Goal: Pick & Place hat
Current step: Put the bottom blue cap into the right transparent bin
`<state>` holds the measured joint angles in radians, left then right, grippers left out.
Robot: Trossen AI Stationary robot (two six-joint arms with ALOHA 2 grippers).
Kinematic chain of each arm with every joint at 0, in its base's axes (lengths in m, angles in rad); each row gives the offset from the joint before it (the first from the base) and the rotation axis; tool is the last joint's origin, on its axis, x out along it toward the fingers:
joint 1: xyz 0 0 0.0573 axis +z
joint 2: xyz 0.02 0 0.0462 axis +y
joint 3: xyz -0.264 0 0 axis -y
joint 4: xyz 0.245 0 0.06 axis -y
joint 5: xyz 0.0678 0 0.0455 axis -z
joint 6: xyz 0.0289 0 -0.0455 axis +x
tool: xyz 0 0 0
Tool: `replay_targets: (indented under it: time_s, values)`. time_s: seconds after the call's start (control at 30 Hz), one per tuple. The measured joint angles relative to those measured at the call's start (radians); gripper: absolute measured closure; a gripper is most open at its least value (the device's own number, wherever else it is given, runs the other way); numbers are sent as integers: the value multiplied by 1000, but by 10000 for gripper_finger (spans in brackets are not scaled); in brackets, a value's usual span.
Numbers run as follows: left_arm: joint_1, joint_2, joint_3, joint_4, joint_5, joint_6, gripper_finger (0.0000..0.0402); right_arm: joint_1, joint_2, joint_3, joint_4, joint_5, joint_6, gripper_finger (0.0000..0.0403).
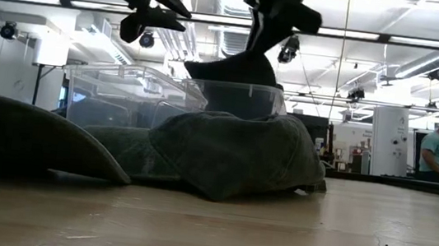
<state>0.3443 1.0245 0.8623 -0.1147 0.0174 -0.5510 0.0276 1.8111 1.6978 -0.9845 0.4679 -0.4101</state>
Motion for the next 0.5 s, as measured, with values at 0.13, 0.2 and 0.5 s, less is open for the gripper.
replay_targets:
  time_s: [0.13,0.2,0.5]
  values:
    - [0,0,0,-1,0,-4,268,-13,0,-1,9,2,65,383]
    - [0,0,0,-1,0,-8,268,-18,-1,-2,26,1,102,385]
    - [0,0,0,-2,2,-24,268,-48,-9,-40,76,-5,52,386]
